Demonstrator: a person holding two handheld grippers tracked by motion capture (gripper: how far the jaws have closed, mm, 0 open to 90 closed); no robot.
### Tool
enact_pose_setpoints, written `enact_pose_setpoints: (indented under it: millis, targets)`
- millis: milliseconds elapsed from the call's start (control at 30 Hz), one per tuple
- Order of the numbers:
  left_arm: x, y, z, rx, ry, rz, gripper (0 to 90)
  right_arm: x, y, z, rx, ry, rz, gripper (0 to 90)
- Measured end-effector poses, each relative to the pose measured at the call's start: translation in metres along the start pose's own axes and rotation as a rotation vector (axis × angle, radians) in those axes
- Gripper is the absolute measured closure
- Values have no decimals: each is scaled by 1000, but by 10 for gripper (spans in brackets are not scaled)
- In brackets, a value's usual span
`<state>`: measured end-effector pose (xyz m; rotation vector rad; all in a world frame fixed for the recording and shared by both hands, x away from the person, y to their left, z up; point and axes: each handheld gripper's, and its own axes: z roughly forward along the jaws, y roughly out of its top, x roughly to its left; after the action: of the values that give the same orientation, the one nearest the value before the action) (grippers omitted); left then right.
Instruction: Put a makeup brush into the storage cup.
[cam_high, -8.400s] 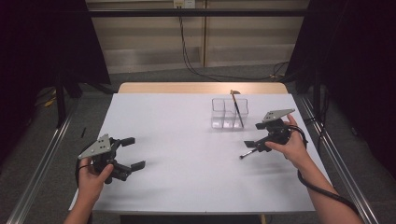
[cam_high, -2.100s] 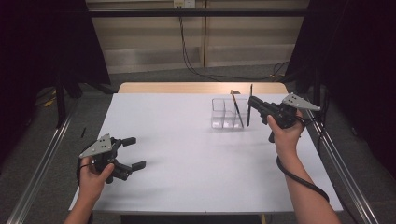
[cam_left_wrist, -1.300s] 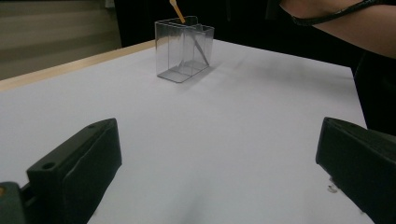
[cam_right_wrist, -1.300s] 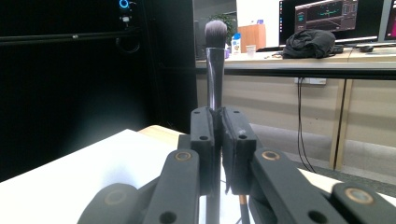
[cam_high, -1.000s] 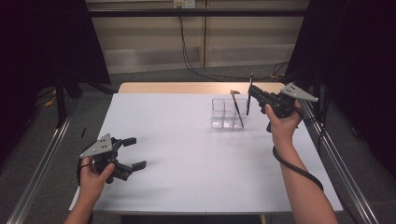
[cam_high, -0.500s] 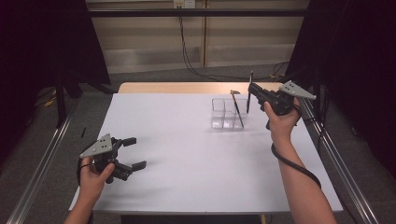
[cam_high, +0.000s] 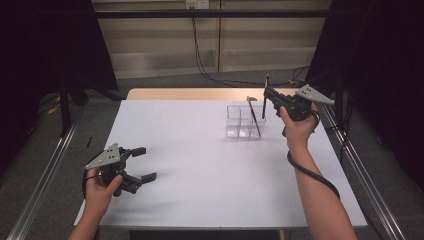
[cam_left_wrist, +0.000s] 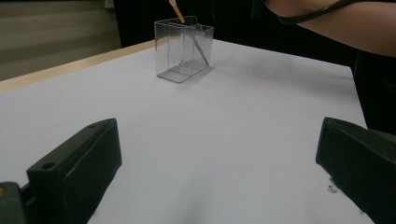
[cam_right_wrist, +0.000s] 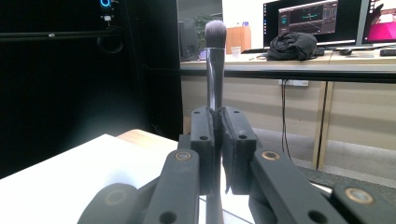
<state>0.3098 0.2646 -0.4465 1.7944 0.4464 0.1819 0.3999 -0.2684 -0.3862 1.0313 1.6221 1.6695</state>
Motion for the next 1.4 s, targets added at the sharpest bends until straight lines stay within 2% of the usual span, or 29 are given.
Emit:
enact_pose_setpoints:
  millis: [1400]
  targets:
    - [0,-1,1,5,-4,1,1,-5,-4,15,4,-19,-23,846]
